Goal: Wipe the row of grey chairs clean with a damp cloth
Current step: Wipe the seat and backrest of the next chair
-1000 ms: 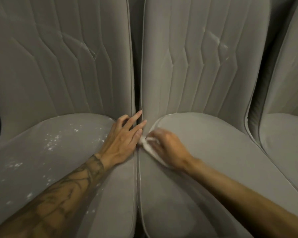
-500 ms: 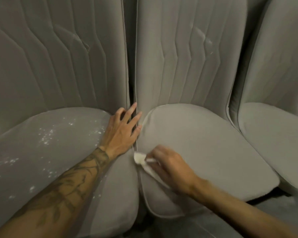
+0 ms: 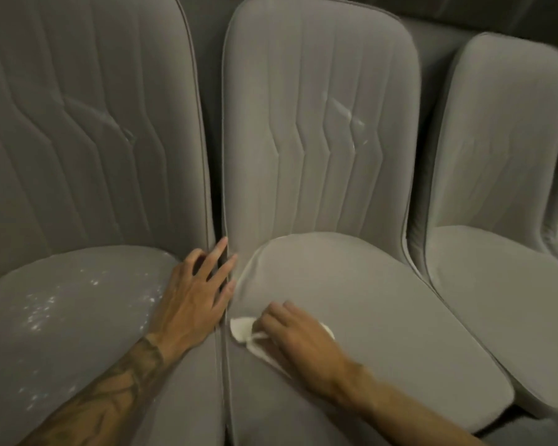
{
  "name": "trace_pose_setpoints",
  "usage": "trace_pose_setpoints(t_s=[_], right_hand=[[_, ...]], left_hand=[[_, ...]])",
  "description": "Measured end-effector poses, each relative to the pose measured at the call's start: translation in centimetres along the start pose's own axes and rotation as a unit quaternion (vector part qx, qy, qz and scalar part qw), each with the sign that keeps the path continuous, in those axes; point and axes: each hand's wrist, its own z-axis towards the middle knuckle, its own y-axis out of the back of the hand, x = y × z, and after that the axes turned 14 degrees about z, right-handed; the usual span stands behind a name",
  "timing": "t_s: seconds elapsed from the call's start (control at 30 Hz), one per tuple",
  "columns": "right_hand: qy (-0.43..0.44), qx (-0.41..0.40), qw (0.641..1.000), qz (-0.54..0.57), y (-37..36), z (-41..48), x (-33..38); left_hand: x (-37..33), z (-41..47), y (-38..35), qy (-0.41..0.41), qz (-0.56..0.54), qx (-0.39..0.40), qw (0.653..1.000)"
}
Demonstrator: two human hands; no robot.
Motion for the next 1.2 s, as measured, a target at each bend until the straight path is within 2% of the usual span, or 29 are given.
trace_pose_setpoints(t_s=[0.23,0.47,0.57,0.63,0.7,0.83,1.03,1.13,1.2], right_hand=[[-0.075,-0.124,0.989,0.041,0.5,8.7,-8.1],[0.006,-0.344,0.939,0.024,11.9,12.7,-13.2],[0.013,-0.396,0.918,-0.022,17.5,14.0,-15.7],[0.020,-0.416,0.908,-0.051,19.9,14.7,-17.1],[0.026,-0.430,0.900,-0.070,21.8,15.2,-18.0],[0.035,-0.433,0.892,-0.122,25.8,16.7,-18.6],[0.034,-0.464,0.864,-0.192,33.7,21.2,-19.0],[0.020,-0.472,0.855,-0.214,32.6,21.5,-20.4],[0.052,-0.405,0.880,-0.243,29.1,19.8,-21.7]], left_hand=[[-0.1,-0.1,-0.3,0.002,0.027,0.000,1.000],[-0.7,0.1,0.9,0.008,0.102,0.030,0.994],[-0.8,0.3,1.1,0.010,0.118,0.041,0.992],[-1.0,1.3,1.6,0.017,0.115,0.022,0.993],[-0.7,4.2,2.9,0.015,0.108,-0.031,0.994],[0.8,15.9,8.1,0.060,0.109,-0.127,0.984],[2.9,28.7,13.4,0.136,0.114,-0.178,0.968],[3.0,30.4,12.7,0.151,0.129,-0.206,0.958],[3.3,30.7,11.8,0.154,0.136,-0.223,0.953]])
